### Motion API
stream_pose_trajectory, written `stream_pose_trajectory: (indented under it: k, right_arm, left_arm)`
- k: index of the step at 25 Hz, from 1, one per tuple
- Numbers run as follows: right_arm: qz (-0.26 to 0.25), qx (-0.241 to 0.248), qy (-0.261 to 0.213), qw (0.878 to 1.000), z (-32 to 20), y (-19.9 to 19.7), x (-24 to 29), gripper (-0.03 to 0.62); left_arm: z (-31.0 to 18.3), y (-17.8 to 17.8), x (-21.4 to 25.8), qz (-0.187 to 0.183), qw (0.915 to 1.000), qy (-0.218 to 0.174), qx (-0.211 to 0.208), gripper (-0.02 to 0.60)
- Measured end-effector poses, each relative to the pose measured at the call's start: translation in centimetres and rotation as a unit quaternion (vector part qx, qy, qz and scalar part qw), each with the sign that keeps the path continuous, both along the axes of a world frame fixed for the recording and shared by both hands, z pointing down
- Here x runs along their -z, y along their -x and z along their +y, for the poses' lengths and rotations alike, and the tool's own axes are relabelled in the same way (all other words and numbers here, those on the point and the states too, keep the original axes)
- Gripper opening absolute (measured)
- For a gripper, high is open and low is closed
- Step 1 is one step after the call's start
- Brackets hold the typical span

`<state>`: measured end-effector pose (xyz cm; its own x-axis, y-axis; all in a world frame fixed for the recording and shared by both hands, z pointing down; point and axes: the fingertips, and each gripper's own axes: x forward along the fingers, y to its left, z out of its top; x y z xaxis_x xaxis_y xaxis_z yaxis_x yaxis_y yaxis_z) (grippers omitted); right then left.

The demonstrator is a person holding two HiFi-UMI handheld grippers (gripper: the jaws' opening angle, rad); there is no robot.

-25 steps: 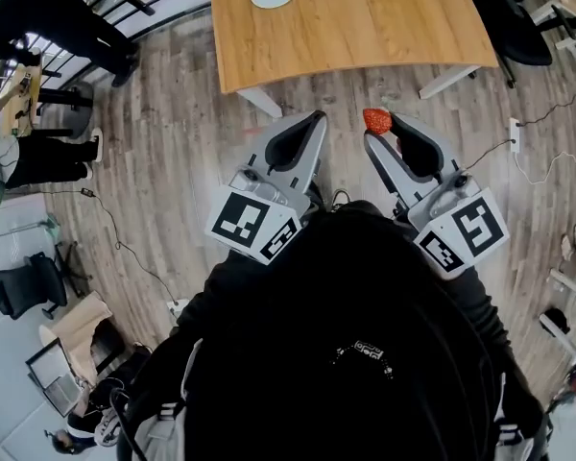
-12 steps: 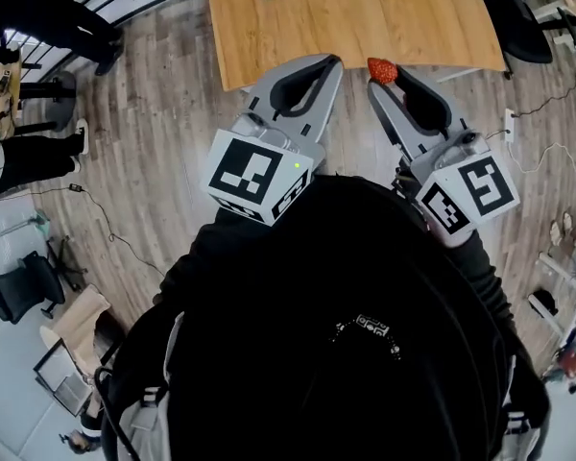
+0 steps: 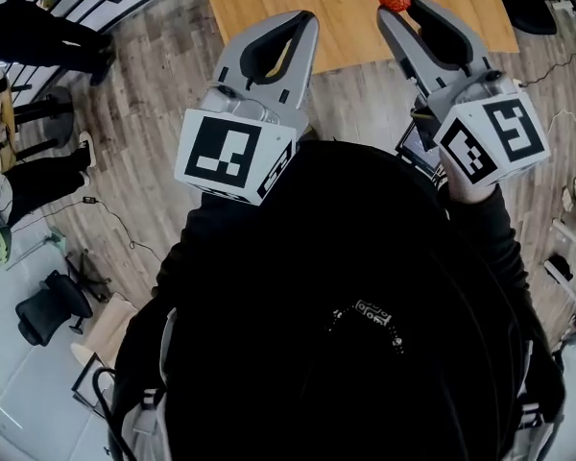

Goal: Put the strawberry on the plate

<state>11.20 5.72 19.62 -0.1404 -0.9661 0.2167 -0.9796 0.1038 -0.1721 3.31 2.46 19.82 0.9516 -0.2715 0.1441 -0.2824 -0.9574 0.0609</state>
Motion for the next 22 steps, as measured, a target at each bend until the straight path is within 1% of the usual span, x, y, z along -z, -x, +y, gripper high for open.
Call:
stream_pose_trajectory:
  k: [1, 2, 4, 6, 9, 11, 14, 17, 22]
  right_arm:
    - [0.003, -0.008, 0.001, 1.0, 0.3, -0.8, 0.0, 0.142]
    - [0.0, -0.016, 0.0, 1.0, 0.6, -1.4, 0.2, 0.142]
    - [-0.008, -0.024, -0.005, 1.0, 0.2, -1.4, 0.9, 0.141]
    - [-0.011, -0.022, -0.006, 1.0, -2.2, -0.4, 1.2, 0.142]
    - [-0.021, -0.017, -0.001, 1.0, -6.1, 0.7, 0.2, 0.142]
    - [-0.025, -0.014, 0.002, 1.0, -7.1, 1.1, -0.7, 0.141]
    - [-0.03, -0.013, 0.006, 0.999, -7.2, 1.6, -1.4, 0.143]
    - [-0.025, -0.015, 0.011, 1.0, -6.7, 1.5, -1.1, 0.141]
    - [-0.024, 0.006, 0.017, 1.0, -9.7, 1.3, -0.3, 0.141]
  left_arm:
    - [0.5, -0.3, 0.2, -0.009, 0.9997, -0.018, -0.012, -0.003]
    - [1.0, -0.6, 0.5, -0.011, 0.9993, -0.025, -0.027, -0.003]
    - [0.8, -0.6, 0.9, 0.006, 0.9984, -0.012, -0.054, -0.003]
    - [-1.4, 0.3, 0.2, 0.011, 0.9975, 0.007, -0.069, -0.002]
    - [-5.6, 1.6, -1.9, 0.009, 0.9977, 0.026, -0.062, -0.002]
    - [-7.2, 1.9, -2.7, 0.015, 0.9978, 0.031, -0.056, -0.003]
    - [-8.0, 2.0, -3.1, 0.022, 0.9978, 0.031, -0.054, -0.002]
    - [-8.0, 2.4, -2.9, 0.029, 0.9977, 0.039, -0.048, -0.003]
    - [-10.3, 3.6, -2.7, 0.03, 0.9982, 0.044, -0.03, -0.002]
